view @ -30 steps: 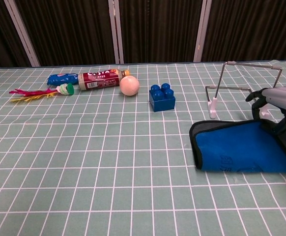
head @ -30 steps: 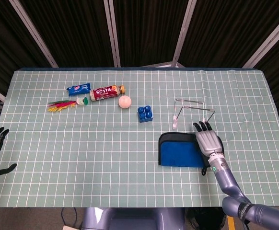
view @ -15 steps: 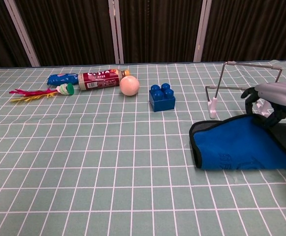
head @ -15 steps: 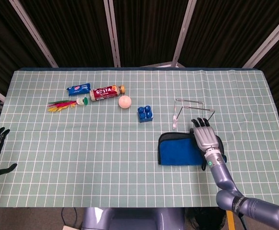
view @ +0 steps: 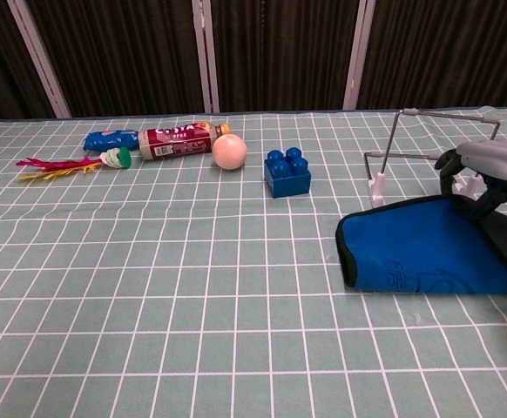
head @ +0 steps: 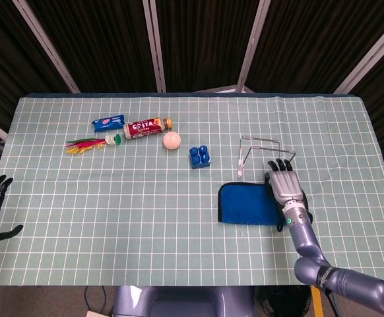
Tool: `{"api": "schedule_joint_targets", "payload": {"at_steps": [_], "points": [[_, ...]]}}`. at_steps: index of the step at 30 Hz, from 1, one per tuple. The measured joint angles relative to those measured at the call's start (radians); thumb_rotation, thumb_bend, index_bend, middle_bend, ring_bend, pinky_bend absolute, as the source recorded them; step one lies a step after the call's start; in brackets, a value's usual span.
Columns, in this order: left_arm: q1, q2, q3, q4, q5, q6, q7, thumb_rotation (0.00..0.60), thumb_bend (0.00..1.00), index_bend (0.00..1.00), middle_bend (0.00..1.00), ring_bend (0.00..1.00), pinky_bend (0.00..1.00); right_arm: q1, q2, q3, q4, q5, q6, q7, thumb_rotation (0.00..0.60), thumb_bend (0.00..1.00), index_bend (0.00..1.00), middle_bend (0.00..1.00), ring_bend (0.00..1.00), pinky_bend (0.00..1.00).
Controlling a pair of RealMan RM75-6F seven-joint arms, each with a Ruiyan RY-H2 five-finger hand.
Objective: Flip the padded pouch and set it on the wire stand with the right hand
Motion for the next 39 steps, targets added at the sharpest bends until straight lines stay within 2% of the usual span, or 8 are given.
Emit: {"api": "schedule_joint_targets", "payload": {"at_steps": [4,5,6,8,11,26,32,39], "points": [[0.000,0.000,0.001,-0.001,0.001,0.001,0.001,0.600,0.00,0.00,0.00,0.00,0.00,0.006,-0.006,-0.011,0.006,0.003,0.004,-0.008,0.600,0.41,0.63,0.10,0.00,0.00],[0.000,0.000,0.000,-0.001,0.001,0.001,0.001,0.600,0.00,0.00,0.00,0.00,0.00,0.007,-0.007,-0.013,0.008,0.004,0.005,-0.010,0.600,0.39,0.60,0.10,0.00,0.00],[0.000,0.000,0.000,-0.001,0.001,0.001,0.001,0.600,0.00,0.00,0.00,0.00,0.00,0.008,-0.008,-0.016,0.010,0.003,0.006,-0.011,0.600,0.37,0.55,0.10,0.00,0.00],[0.000,0.000,0.000,0.000,-0.001,0.001,0.000,0.600,0.00,0.00,0.00,0.00,0.00,0.008,-0.008,-0.019,0.012,0.000,0.007,-0.008,0.600,0.25,0.34,0.08,0.00,0.00],[0.000,0.000,0.000,0.001,0.000,0.000,-0.003,0.600,0.00,0.00,0.00,0.00,0.00,0.006,-0.004,-0.022,0.010,-0.012,0.012,0.005,0.600,0.14,0.20,0.04,0.00,0.00],[0.003,0.007,0.004,-0.004,0.013,0.008,-0.018,0.600,0.00,0.00,0.00,0.00,0.00,-0.012,0.041,-0.085,-0.061,-0.104,0.047,-0.006,0.600,0.13,0.19,0.03,0.00,0.00],[0.004,0.010,0.005,-0.005,0.017,0.011,-0.025,0.600,0.00,0.00,0.00,0.00,0.00,-0.041,0.086,-0.134,-0.114,-0.229,0.070,0.028,0.600,0.13,0.19,0.03,0.00,0.00],[0.006,0.013,0.008,-0.013,0.023,0.016,-0.026,0.600,0.00,0.00,0.00,0.00,0.00,-0.108,0.193,-0.239,-0.190,-0.436,0.122,0.097,0.600,0.14,0.19,0.03,0.00,0.00]]}}
